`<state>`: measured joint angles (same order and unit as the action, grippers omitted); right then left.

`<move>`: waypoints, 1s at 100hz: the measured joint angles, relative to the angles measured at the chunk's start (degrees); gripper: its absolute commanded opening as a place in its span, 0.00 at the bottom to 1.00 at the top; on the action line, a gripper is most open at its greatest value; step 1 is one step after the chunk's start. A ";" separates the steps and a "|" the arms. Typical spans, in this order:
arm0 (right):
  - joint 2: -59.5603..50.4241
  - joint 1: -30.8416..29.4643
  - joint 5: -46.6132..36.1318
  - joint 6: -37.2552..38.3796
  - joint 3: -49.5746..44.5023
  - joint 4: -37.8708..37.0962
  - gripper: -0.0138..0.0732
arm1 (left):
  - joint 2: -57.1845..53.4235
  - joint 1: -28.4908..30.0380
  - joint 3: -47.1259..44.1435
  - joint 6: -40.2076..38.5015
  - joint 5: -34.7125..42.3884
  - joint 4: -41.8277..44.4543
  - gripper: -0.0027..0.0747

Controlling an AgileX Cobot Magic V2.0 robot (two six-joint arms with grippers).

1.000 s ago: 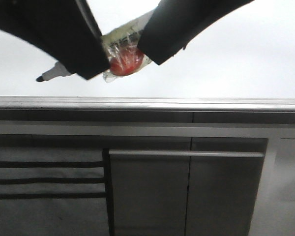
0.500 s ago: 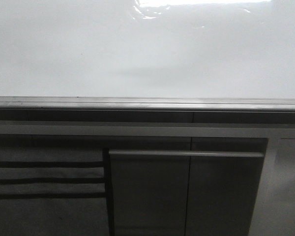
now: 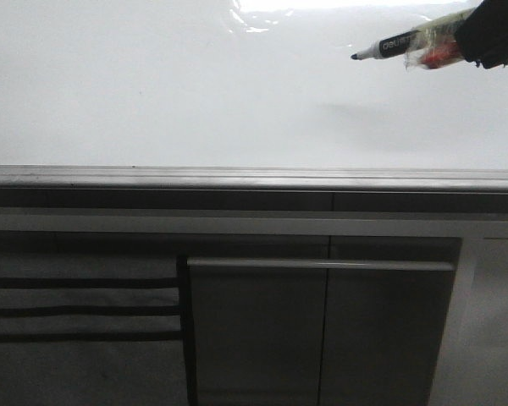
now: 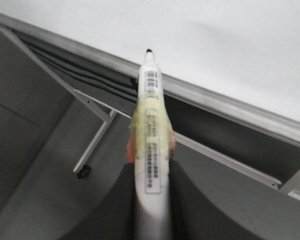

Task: Write number 0 on whiteboard

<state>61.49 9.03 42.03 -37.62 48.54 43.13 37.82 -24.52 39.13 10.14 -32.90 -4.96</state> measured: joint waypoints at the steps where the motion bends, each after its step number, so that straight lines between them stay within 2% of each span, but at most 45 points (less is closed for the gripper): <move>1: 0.36 0.00 -0.28 0.22 0.12 -0.02 0.15 | 0.10 0.15 -0.11 0.00 0.01 -0.15 0.51; 16: 6.54 0.00 0.29 2.31 4.02 -0.02 0.15 | 0.47 0.56 -0.13 -0.18 2.04 -1.15 0.51; 51: 23.19 0.00 4.56 2.64 21.11 -0.96 0.15 | 0.47 0.56 -0.13 -0.40 2.43 -1.51 0.51; 69: 31.00 0.00 13.93 2.64 27.63 -1.71 0.15 | 0.47 0.56 -0.13 -0.44 2.43 -1.50 0.51; 100: 32.02 -1.27 20.38 4.56 32.58 -8.01 0.15 | 0.47 0.56 -0.13 -0.44 2.43 -1.50 0.51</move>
<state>93.51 7.76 62.41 -33.07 81.11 35.12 38.30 -23.96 39.01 9.70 -30.47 -6.46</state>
